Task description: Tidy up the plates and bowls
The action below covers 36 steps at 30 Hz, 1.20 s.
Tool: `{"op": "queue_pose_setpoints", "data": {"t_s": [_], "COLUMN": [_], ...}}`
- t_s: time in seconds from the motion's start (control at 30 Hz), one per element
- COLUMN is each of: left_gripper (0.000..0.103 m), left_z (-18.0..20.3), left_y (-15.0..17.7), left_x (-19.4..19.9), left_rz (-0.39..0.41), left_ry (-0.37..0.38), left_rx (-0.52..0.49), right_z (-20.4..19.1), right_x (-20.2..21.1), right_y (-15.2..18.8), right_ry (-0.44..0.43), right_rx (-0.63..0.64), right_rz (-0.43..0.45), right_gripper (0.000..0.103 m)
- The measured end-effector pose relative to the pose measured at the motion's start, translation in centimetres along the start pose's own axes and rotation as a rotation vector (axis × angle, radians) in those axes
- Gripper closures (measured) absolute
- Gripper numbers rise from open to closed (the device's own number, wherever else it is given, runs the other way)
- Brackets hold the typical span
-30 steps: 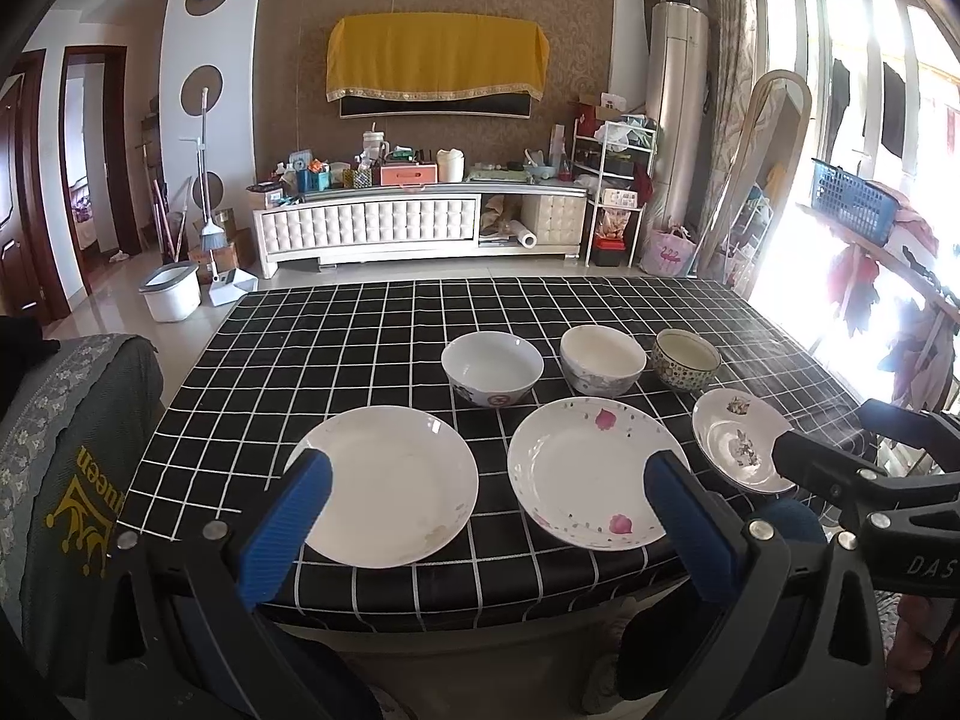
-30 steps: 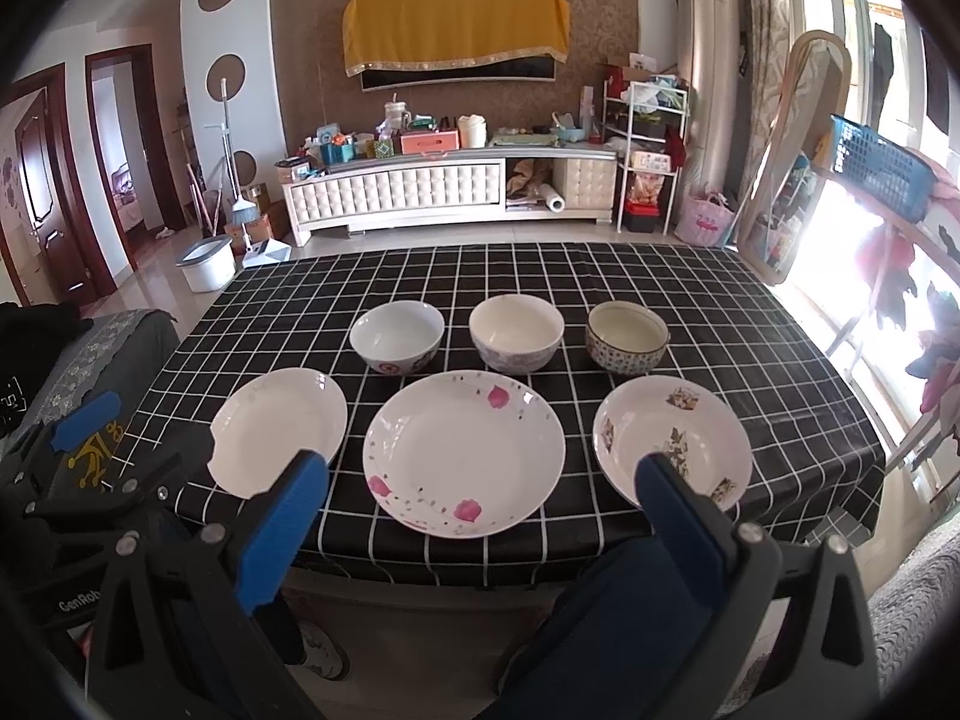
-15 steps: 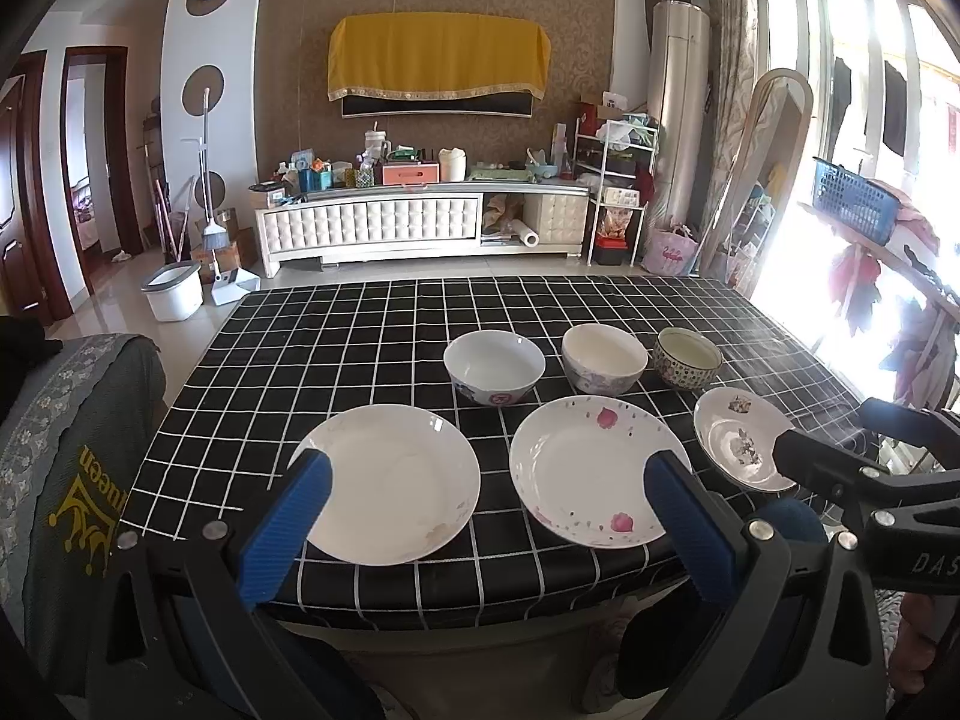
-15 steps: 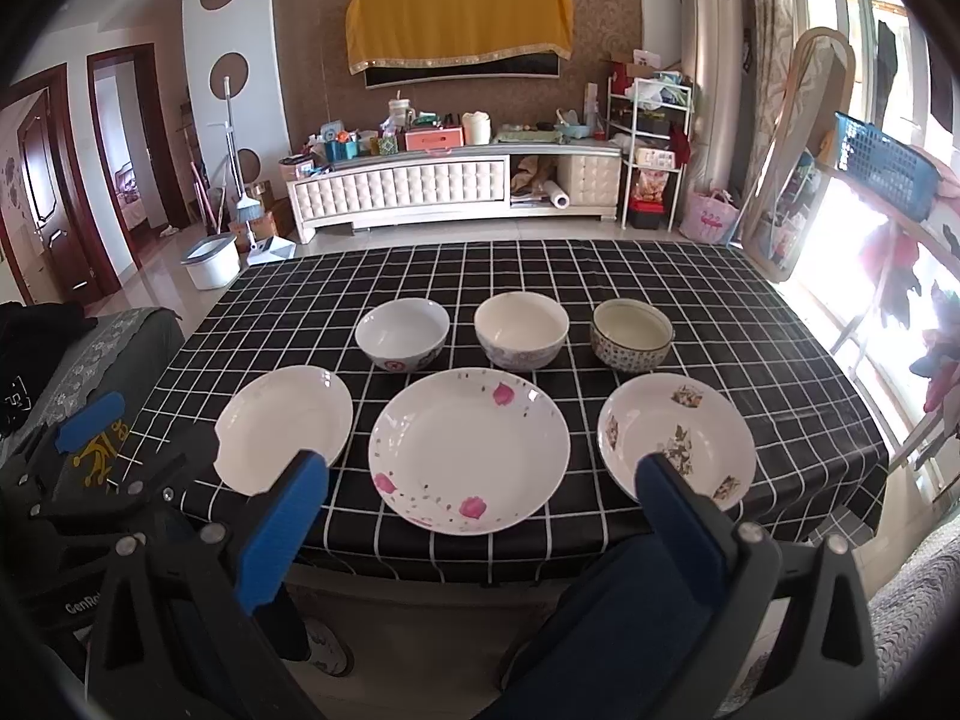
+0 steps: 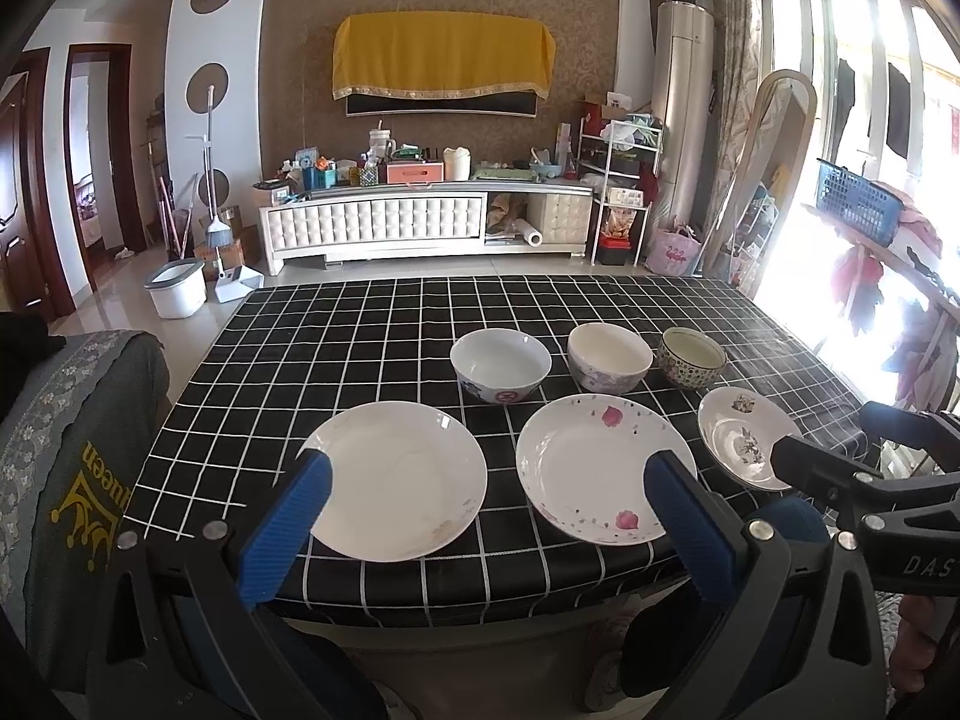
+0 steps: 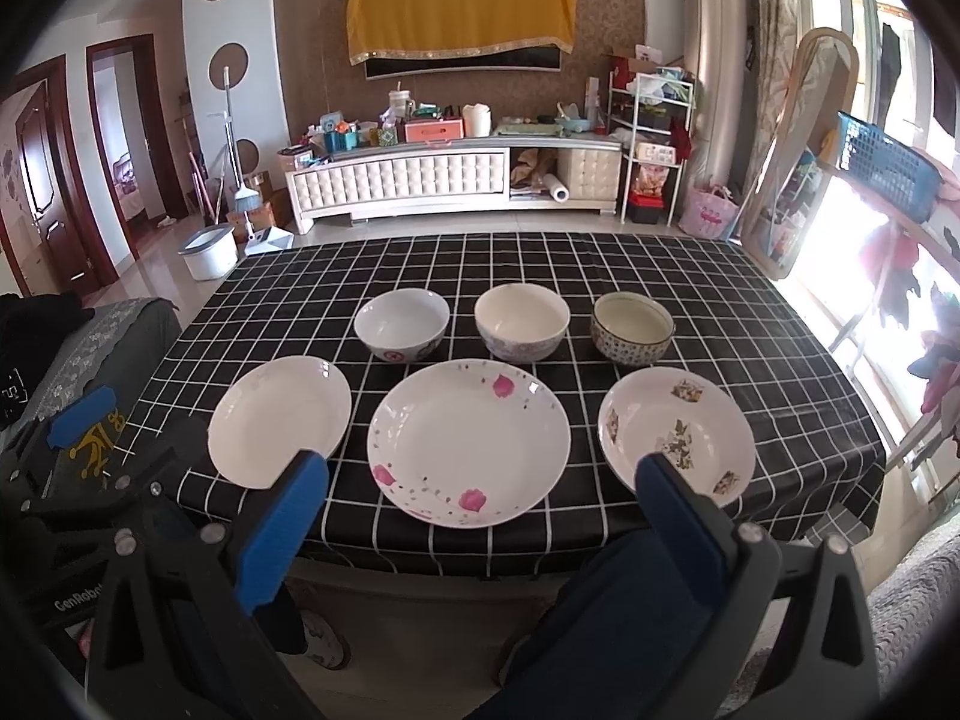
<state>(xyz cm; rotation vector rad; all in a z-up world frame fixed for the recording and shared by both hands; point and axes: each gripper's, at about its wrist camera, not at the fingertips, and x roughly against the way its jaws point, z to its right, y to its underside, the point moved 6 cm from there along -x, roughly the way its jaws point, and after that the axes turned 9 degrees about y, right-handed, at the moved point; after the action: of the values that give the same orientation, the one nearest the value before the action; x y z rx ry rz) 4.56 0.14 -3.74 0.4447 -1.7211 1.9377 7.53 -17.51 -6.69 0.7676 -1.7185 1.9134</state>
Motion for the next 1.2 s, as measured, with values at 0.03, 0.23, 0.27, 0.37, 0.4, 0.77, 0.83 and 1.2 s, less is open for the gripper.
{"op": "queue_pose_setpoints", "data": {"t_s": [0.03, 0.23, 0.27, 0.37, 0.4, 0.77, 0.83, 1.2], "left_gripper": [0.000, 0.000, 0.000, 0.000, 0.000, 0.000, 0.000, 0.000], "left_z": [0.0, -0.1, -0.1, -0.1, -0.2, -0.6, -1.1, -7.5], "left_y": [-0.1, -0.1, -0.1, 0.0, -0.1, -1.0, -1.6, -3.9], "left_x": [0.0, 0.1, 0.2, 0.2, 0.2, -0.7, -0.8, -4.9], "left_rz": [-0.001, -0.002, -0.003, -0.002, -0.004, -0.038, -0.037, -0.102], "left_ry": [0.000, -0.001, -0.001, -0.003, -0.003, 0.008, 0.002, -0.061], "left_rx": [0.001, 0.004, 0.004, 0.003, 0.001, -0.015, -0.010, 0.092], "right_z": [0.0, -0.2, -0.2, -0.2, -0.2, -0.8, -1.1, -4.8], "right_x": [0.1, 0.1, 0.1, 0.1, 0.1, -0.2, -0.4, -5.3], "right_y": [0.0, -0.1, 0.0, 0.0, 0.0, -1.0, -1.7, -6.2], "right_ry": [0.000, 0.001, 0.001, 0.000, 0.000, -0.017, -0.022, -0.150], "right_rx": [0.002, 0.004, 0.004, 0.004, 0.003, 0.000, 0.006, 0.014], "right_rz": [0.001, 0.000, -0.001, -0.001, -0.001, -0.009, -0.007, -0.022], "right_gripper": [0.000, 0.000, 0.000, 0.000, 0.000, 0.000, 0.000, 0.000]}}
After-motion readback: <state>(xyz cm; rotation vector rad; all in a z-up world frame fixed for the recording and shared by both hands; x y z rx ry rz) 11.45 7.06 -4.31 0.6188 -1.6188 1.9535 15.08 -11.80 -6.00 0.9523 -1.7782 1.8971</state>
